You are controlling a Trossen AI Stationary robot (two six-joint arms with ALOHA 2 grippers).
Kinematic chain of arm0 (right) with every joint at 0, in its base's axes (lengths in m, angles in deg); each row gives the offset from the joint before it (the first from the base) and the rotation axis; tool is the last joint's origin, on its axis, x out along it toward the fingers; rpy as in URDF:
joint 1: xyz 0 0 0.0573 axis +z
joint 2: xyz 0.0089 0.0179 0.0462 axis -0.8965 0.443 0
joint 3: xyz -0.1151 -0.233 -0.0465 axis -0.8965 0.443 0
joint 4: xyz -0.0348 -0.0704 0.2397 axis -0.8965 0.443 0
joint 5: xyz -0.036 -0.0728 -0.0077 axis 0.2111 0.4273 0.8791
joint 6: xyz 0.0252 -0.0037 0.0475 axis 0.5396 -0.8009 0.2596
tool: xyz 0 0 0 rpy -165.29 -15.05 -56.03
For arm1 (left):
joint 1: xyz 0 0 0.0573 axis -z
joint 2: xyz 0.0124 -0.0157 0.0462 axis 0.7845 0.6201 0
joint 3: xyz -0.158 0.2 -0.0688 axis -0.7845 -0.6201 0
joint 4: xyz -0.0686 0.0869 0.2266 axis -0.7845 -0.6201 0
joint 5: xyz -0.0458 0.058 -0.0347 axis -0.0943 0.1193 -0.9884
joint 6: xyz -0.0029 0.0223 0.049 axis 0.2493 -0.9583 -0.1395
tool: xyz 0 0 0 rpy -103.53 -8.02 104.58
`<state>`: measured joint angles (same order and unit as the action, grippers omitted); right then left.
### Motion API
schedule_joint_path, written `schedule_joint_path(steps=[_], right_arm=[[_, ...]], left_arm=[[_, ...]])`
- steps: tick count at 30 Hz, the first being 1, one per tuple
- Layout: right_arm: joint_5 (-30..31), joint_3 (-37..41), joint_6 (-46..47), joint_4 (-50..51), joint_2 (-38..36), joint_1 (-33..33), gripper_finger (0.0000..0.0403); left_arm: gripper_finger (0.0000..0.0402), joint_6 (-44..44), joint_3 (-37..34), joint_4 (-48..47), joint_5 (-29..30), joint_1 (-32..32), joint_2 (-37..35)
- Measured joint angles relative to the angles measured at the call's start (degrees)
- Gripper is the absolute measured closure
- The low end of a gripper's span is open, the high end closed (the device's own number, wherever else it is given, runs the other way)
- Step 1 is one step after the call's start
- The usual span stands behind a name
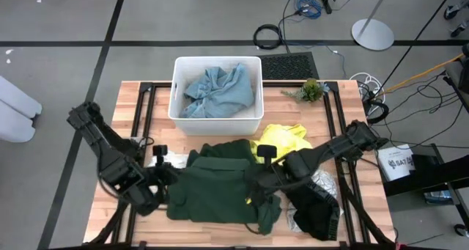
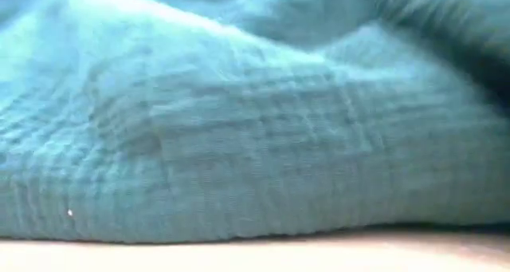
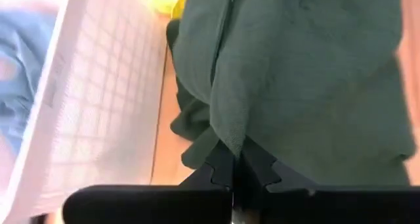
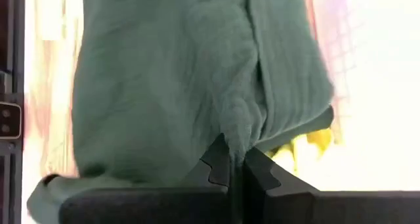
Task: Fold laundry
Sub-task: Fold the green shirt
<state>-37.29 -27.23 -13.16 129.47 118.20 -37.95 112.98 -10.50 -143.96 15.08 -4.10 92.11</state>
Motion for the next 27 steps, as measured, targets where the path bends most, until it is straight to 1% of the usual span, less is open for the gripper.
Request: schedule_joint_path(steps=[4, 8, 10, 14, 19, 22, 24, 27], right_arm=[[-3.17, 5.31, -0.59, 0.98, -0.95, -2.21, 0.0403], [-4.68, 15.21, 1.56, -0.58, -5.19, -4.14, 0.0403], [-6.52, 21.36, 3.54, -5.2, -8.69, -5.22, 0.0403], [-11.23, 33.49, 3.96, -19.57, -15.14, -6.36, 0.0403], [-12.4, 44.12, 7.0, -30.25, -18.57, -6.2, 0.0403], [-12.51, 47.54, 7.57, -34.38, -18.6, -4.85, 0.0403], [-12.73, 49.0, 7.02, -35.81, -18.6, -3.87, 0.0403], [-12.56, 49.41, 7.49, -37.1, -18.61, -3.07, 0.0403]], left_arm=[[0.0393, -0.86, -8.5, 7.64, -2.47, -4.07, -3.8], [0.0393, -4.93, -14.15, 15.44, -4.79, -7.61, -5.61], [0.0393, -6.9, -16.02, 18.56, -7.34, -9.46, -5.85], [0.0393, -8.63, -19.37, 22.49, -11.26, -12.65, -5.8], [0.0392, -8.92, -22.51, 27.01, -14.68, -14.59, -5.8], [0.0375, -8.88, -23.68, 28.54, -16.08, -14.56, -5.76], [0.0353, -8.89, -24.03, 26.97, -16.2, -14.57, -5.78], [0.0307, -8.89, -24.41, 26.67, -16.19, -14.57, -5.78]])
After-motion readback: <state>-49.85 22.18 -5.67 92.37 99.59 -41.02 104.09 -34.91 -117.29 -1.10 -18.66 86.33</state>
